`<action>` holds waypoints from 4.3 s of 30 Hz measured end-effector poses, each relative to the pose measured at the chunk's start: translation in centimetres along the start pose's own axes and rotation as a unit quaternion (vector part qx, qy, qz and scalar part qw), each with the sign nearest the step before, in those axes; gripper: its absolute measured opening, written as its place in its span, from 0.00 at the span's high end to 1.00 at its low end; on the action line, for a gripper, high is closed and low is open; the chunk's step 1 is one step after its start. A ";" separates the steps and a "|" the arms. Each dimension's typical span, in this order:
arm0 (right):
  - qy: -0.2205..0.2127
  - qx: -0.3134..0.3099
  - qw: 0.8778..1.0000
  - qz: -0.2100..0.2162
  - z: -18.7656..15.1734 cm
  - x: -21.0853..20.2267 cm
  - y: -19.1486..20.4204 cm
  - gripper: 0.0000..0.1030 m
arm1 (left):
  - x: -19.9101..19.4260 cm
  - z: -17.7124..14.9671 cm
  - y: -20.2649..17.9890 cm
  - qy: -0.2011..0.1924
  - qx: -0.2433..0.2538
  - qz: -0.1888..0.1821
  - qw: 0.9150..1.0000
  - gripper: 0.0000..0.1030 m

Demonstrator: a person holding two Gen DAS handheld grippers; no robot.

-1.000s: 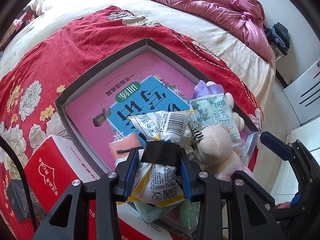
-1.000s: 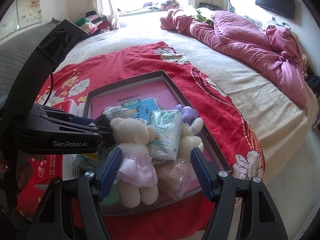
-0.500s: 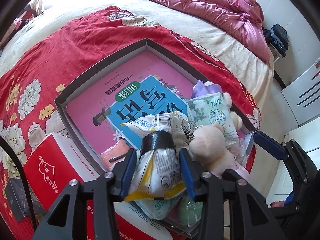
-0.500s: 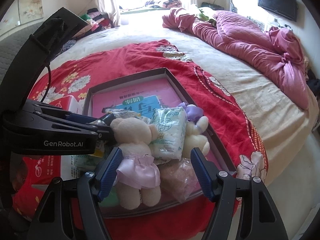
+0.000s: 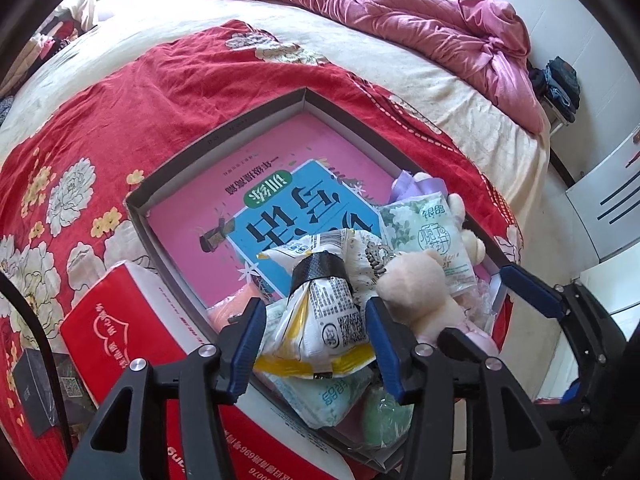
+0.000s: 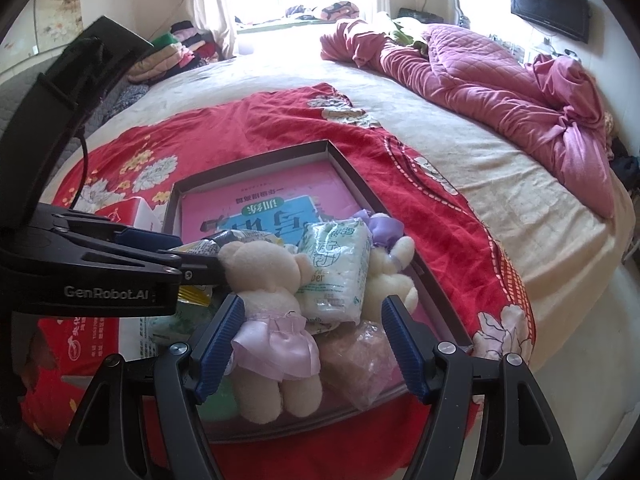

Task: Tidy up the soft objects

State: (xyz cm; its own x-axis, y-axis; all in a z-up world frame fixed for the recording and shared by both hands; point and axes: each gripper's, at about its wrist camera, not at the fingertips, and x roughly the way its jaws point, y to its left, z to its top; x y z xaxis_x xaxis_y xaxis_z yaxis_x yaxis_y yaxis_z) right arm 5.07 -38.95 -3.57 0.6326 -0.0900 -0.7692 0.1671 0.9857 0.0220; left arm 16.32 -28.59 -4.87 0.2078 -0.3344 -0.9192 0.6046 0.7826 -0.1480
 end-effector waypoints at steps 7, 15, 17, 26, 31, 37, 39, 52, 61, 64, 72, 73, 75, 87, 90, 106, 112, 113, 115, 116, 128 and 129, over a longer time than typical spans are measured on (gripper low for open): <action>-0.011 0.002 1.000 -0.002 0.3 0.1 0.5 0.29 | -1.3 -0.1 0.8 -0.015 -0.013 0.001 1.000 0.44; -0.020 0.015 1.000 -0.005 1.0 -0.9 0.4 0.29 | -2.4 -0.6 1.2 -0.024 -0.017 0.001 1.000 0.33; -0.021 0.017 1.000 -0.007 1.1 -1.1 0.5 0.28 | -2.8 -0.8 1.3 -0.030 -0.019 0.003 0.999 0.28; -0.012 0.036 0.999 -0.018 1.2 -1.4 0.6 0.26 | -3.7 -1.8 2.9 -0.041 -0.048 0.050 0.997 0.19; -0.018 0.037 0.999 -0.019 1.0 -2.3 0.9 0.26 | -4.5 -3.2 3.4 -0.055 -0.058 0.057 0.995 0.18; -0.022 0.048 0.998 -0.019 0.6 -3.4 0.8 0.26 | -5.9 -5.1 3.7 -0.072 -0.080 0.057 0.993 0.18; -0.023 0.049 0.998 -0.027 0.6 -3.7 0.9 0.26 | -6.4 -5.5 3.7 -0.079 -0.084 0.051 0.992 0.18; -0.063 0.061 0.996 -0.025 0.8 -8.4 2.0 0.26 | -10.6 -8.4 2.5 -0.114 -0.076 0.075 0.988 0.18; -0.073 0.104 0.992 -0.018 -0.5 -11.8 2.6 0.26 | -12.2 -11.6 2.4 -0.121 -0.084 0.084 0.986 0.18; -0.070 0.094 0.993 -0.032 -1.5 -12.3 3.1 0.26 | -12.6 -13.0 2.1 -0.122 -0.083 0.088 0.985 0.18; -0.074 0.070 0.993 -0.062 -4.4 -13.6 4.9 0.26 | -13.2 -17.1 2.2 -0.127 -0.099 0.096 0.982 0.18; -0.077 0.067 0.993 -0.066 -4.7 -13.8 5.2 0.26 | -13.3 -17.3 2.2 -0.127 -0.101 0.098 0.982 0.18; -0.082 0.067 0.992 -0.068 -5.3 -14.3 5.4 0.26 | -13.7 -18.0 2.4 -0.131 -0.104 0.103 0.981 0.18; -0.089 0.058 0.991 -0.076 -7.9 -16.5 6.9 0.26 | -14.9 -20.3 2.3 -0.143 -0.110 0.101 0.978 0.18; -0.091 0.053 0.991 -0.086 -8.3 -16.7 7.1 0.26 | -14.9 -20.7 1.9 -0.145 -0.105 0.099 0.979 0.18; -0.077 0.057 0.992 -0.084 -10.2 -16.7 7.7 0.26 | -14.2 -21.7 0.9 -0.135 -0.094 0.103 0.981 0.18; -0.066 0.066 0.993 -0.079 -10.4 -16.0 7.3 0.26 | -13.9 -21.8 0.9 -0.134 -0.093 0.106 0.981 0.18; -0.063 0.066 0.993 -0.078 -10.4 -15.9 7.3 0.26 | -13.8 -21.8 1.0 -0.132 -0.094 0.108 0.981 0.18; -0.058 0.067 0.993 -0.076 -10.5 -15.6 7.3 0.25 | -13.7 -21.8 0.9 -0.129 -0.094 0.109 0.981 0.18; -0.054 0.068 0.993 -0.075 -10.6 -15.4 7.3 0.26 | -13.6 -21.8 0.9 -0.128 -0.093 0.111 0.981 0.18; -0.050 0.069 0.994 -0.072 -10.6 -15.1 7.4 0.25 | -13.2 -21.7 0.6 -0.120 -0.090 0.120 0.981 0.18; -0.050 0.068 0.994 -0.072 -10.6 -15.1 7.4 0.25 | -13.2 -21.7 0.7 -0.120 -0.089 0.119 0.982 0.18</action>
State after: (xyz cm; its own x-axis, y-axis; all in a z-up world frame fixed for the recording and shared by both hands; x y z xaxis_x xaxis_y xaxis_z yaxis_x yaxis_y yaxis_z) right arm -11.25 -28.79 1.42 0.6653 -0.2495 -0.7037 0.3586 0.9335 0.0080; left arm -2.73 -12.26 -0.79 0.5150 -0.2282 -0.8263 0.3782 0.9255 -0.0199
